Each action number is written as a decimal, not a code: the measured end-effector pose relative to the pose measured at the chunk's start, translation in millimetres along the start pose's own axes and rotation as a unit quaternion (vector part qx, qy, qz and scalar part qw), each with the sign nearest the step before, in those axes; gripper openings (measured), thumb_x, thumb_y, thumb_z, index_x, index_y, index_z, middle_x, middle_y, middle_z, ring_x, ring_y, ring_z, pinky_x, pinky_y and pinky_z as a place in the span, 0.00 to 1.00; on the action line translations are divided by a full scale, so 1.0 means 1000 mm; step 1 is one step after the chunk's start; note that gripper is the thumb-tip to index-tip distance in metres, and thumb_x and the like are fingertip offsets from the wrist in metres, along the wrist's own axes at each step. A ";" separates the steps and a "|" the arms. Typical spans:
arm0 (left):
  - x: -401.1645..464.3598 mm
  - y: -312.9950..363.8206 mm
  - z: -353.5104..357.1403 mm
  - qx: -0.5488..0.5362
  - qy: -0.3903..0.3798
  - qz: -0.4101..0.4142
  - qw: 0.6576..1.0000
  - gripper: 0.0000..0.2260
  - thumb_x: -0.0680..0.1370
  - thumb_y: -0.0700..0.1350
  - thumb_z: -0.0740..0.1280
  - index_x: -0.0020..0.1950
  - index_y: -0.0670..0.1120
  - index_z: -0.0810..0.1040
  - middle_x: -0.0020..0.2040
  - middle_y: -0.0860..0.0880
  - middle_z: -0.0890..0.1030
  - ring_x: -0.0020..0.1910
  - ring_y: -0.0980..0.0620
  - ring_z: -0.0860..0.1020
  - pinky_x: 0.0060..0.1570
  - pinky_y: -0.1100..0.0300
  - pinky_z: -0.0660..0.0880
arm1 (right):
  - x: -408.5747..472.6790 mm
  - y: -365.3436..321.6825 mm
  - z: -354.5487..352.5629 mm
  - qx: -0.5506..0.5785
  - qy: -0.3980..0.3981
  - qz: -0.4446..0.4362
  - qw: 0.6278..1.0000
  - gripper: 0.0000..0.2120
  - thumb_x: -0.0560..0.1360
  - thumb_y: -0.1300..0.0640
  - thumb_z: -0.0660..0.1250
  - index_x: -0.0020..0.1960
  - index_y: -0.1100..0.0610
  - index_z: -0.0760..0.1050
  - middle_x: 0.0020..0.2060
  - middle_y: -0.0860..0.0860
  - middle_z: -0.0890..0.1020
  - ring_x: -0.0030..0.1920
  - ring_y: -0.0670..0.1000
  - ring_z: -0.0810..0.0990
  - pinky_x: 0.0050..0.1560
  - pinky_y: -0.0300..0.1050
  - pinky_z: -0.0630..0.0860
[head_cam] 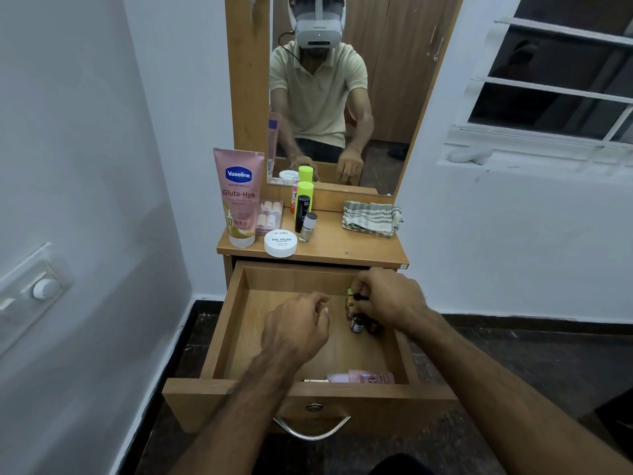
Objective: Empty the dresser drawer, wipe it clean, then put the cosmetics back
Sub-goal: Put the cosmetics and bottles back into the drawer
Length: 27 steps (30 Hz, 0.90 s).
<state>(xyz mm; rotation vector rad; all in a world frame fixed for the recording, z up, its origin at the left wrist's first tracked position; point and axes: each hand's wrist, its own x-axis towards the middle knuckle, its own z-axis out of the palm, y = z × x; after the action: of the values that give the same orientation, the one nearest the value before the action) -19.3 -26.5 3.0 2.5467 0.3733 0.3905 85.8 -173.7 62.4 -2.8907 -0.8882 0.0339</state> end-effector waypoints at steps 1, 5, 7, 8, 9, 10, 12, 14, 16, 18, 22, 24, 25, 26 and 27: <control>0.000 0.000 0.000 -0.004 -0.001 0.000 1.000 0.14 0.80 0.53 0.62 0.65 0.57 0.77 0.53 0.59 0.83 0.48 0.55 0.81 0.47 0.54 0.79 | 0.004 -0.005 -0.006 0.019 0.016 -0.010 1.000 0.06 0.75 0.49 0.71 0.51 0.45 0.77 0.45 0.43 0.79 0.46 0.49 0.78 0.42 0.46 0.75; 0.001 -0.001 -0.001 -0.012 -0.003 -0.008 1.000 0.14 0.80 0.52 0.62 0.65 0.58 0.77 0.53 0.59 0.83 0.48 0.56 0.81 0.48 0.54 0.79 | 0.028 -0.036 -0.032 0.072 0.058 -0.051 0.994 0.20 0.78 0.50 0.69 0.69 0.46 0.71 0.60 0.46 0.77 0.57 0.49 0.78 0.50 0.48 0.78; 0.001 -0.001 -0.002 -0.014 0.001 -0.009 1.000 0.15 0.80 0.53 0.61 0.65 0.58 0.77 0.54 0.59 0.83 0.48 0.56 0.81 0.49 0.53 0.79 | 0.045 -0.050 -0.040 0.047 0.055 -0.057 0.996 0.28 0.79 0.51 0.67 0.77 0.46 0.62 0.69 0.48 0.72 0.63 0.52 0.76 0.52 0.49 0.77; 0.000 -0.001 -0.003 -0.014 0.002 -0.010 1.000 0.15 0.80 0.53 0.61 0.65 0.58 0.77 0.55 0.59 0.83 0.48 0.56 0.81 0.50 0.53 0.79 | 0.053 -0.057 -0.042 0.031 0.049 -0.057 0.997 0.31 0.79 0.52 0.67 0.79 0.46 0.59 0.72 0.49 0.69 0.65 0.53 0.76 0.51 0.48 0.76; 0.000 0.000 -0.004 -0.013 0.004 -0.010 1.000 0.15 0.80 0.53 0.61 0.65 0.58 0.77 0.55 0.59 0.83 0.48 0.56 0.82 0.50 0.53 0.79 | 0.061 -0.061 -0.043 0.017 0.041 -0.054 0.998 0.34 0.79 0.53 0.67 0.81 0.46 0.55 0.74 0.50 0.66 0.66 0.55 0.75 0.50 0.48 0.74; -0.001 0.000 -0.004 -0.013 0.004 -0.009 1.000 0.15 0.80 0.53 0.61 0.66 0.58 0.77 0.56 0.59 0.83 0.48 0.57 0.82 0.51 0.53 0.79 | 0.068 -0.065 -0.043 0.006 0.033 -0.050 0.998 0.36 0.79 0.54 0.66 0.81 0.46 0.53 0.75 0.51 0.65 0.67 0.55 0.74 0.49 0.49 0.72; -0.001 0.000 -0.003 -0.018 0.010 -0.007 1.000 0.15 0.80 0.52 0.61 0.66 0.58 0.77 0.56 0.59 0.83 0.49 0.57 0.81 0.52 0.54 0.79 | 0.080 -0.068 -0.043 -0.003 0.010 -0.038 0.999 0.39 0.79 0.56 0.66 0.82 0.44 0.49 0.75 0.51 0.63 0.68 0.56 0.73 0.50 0.51 0.73; -0.002 0.000 -0.003 -0.019 0.018 -0.007 1.000 0.14 0.80 0.52 0.61 0.66 0.58 0.77 0.56 0.59 0.83 0.50 0.57 0.81 0.52 0.55 0.79 | 0.086 -0.067 -0.043 -0.007 -0.017 -0.024 1.000 0.39 0.78 0.56 0.67 0.82 0.43 0.49 0.75 0.51 0.63 0.68 0.56 0.73 0.55 0.54 0.75; -0.001 0.000 -0.003 -0.020 0.024 -0.006 0.999 0.15 0.81 0.52 0.61 0.66 0.57 0.76 0.57 0.59 0.83 0.51 0.57 0.81 0.53 0.56 0.78 | 0.088 -0.066 -0.041 0.010 -0.006 -0.024 1.000 0.34 0.79 0.54 0.67 0.80 0.45 0.56 0.73 0.51 0.66 0.67 0.55 0.74 0.58 0.56 0.76; -0.002 0.000 -0.002 -0.028 0.026 -0.007 0.999 0.15 0.81 0.52 0.61 0.67 0.57 0.76 0.57 0.58 0.83 0.51 0.58 0.81 0.52 0.58 0.78 | 0.089 -0.066 -0.039 0.056 0.042 -0.023 0.997 0.23 0.79 0.50 0.67 0.72 0.49 0.66 0.65 0.50 0.75 0.61 0.54 0.77 0.55 0.54 0.77; -0.001 -0.001 -0.002 -0.040 0.033 -0.017 0.999 0.17 0.82 0.51 0.61 0.70 0.55 0.73 0.58 0.58 0.82 0.54 0.58 0.80 0.53 0.58 0.77 | 0.081 -0.060 -0.036 0.147 0.100 -0.011 0.984 0.09 0.77 0.48 0.70 0.53 0.50 0.74 0.48 0.47 0.82 0.48 0.51 0.80 0.43 0.48 0.75; -0.001 -0.001 -0.004 -0.048 0.026 -0.036 0.998 0.19 0.82 0.51 0.62 0.73 0.54 0.69 0.61 0.58 0.80 0.58 0.56 0.79 0.56 0.57 0.76 | 0.070 -0.054 -0.036 0.203 0.120 -0.009 0.972 0.09 0.75 0.48 0.72 0.53 0.50 0.77 0.45 0.45 0.82 0.47 0.49 0.80 0.42 0.45 0.75; 0.000 0.000 -0.004 -0.053 0.022 -0.047 0.997 0.21 0.82 0.51 0.63 0.75 0.53 0.66 0.63 0.57 0.79 0.60 0.56 0.79 0.57 0.56 0.76 | 0.061 -0.051 -0.038 0.218 0.123 -0.011 0.968 0.11 0.74 0.49 0.72 0.55 0.50 0.79 0.45 0.45 0.83 0.47 0.48 0.80 0.43 0.45 0.76; 0.000 0.000 -0.004 -0.057 0.021 -0.052 0.997 0.22 0.82 0.52 0.64 0.75 0.53 0.65 0.63 0.57 0.79 0.60 0.55 0.79 0.57 0.55 0.76 | 0.053 -0.048 -0.041 0.218 0.113 -0.017 0.969 0.13 0.74 0.49 0.72 0.57 0.49 0.79 0.46 0.45 0.83 0.48 0.48 0.80 0.46 0.46 0.77; 0.000 0.001 -0.003 -0.061 0.022 -0.052 0.997 0.22 0.81 0.53 0.64 0.75 0.54 0.64 0.63 0.57 0.79 0.59 0.55 0.79 0.55 0.55 0.76 | 0.044 -0.044 -0.043 0.204 0.094 -0.030 0.974 0.14 0.75 0.49 0.71 0.60 0.49 0.79 0.48 0.45 0.83 0.49 0.48 0.80 0.49 0.47 0.78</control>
<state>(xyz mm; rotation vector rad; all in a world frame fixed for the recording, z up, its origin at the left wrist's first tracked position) -20.1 -25.8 6.4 2.3924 0.4817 0.4166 100.5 -117.3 111.1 -2.4396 -0.8205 -0.0560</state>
